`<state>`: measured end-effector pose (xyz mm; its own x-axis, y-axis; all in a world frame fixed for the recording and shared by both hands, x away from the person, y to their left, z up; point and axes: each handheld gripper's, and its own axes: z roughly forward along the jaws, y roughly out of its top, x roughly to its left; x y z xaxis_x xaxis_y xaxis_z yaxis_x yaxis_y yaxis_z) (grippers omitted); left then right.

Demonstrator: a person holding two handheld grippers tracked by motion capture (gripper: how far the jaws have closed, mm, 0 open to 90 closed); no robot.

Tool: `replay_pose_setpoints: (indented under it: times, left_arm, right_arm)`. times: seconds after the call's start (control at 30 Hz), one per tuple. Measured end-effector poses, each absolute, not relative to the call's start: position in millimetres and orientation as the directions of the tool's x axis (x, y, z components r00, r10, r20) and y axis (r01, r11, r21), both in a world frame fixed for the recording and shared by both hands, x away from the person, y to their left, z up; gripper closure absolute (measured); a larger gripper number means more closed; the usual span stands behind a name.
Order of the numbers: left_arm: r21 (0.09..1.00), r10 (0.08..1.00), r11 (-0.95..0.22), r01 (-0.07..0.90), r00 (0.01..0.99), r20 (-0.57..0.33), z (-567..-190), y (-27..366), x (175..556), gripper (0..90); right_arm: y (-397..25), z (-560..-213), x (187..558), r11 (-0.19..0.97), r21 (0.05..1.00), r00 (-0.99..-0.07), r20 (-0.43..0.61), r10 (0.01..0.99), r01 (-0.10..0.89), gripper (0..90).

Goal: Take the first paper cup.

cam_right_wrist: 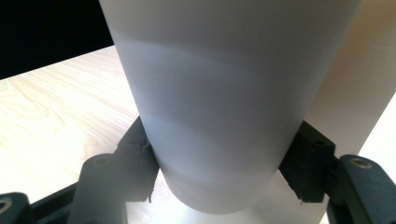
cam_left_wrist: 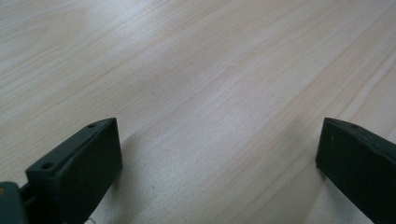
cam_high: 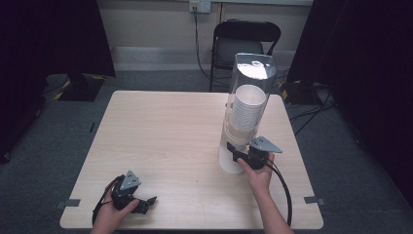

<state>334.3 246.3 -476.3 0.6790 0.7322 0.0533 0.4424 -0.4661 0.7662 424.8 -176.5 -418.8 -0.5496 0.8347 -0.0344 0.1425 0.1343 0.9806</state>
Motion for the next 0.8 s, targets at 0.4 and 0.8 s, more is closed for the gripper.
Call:
replay_pose_setpoints:
  times: [0.4,0.8]
  left_arm:
    - [0.771,0.735,-0.459,0.442,0.676,0.05,-477,246,333,0.0]
    - [0.771,0.737,-0.458,0.443,0.674,0.05,-477,246,333,0.0]
  right_arm:
    - [-186,-452,425,0.369,0.885,-0.596,-0.138,0.791,0.284,36.5]
    - [-211,-453,412,0.37,0.87,-0.604,-0.11,0.789,0.325,34.6]
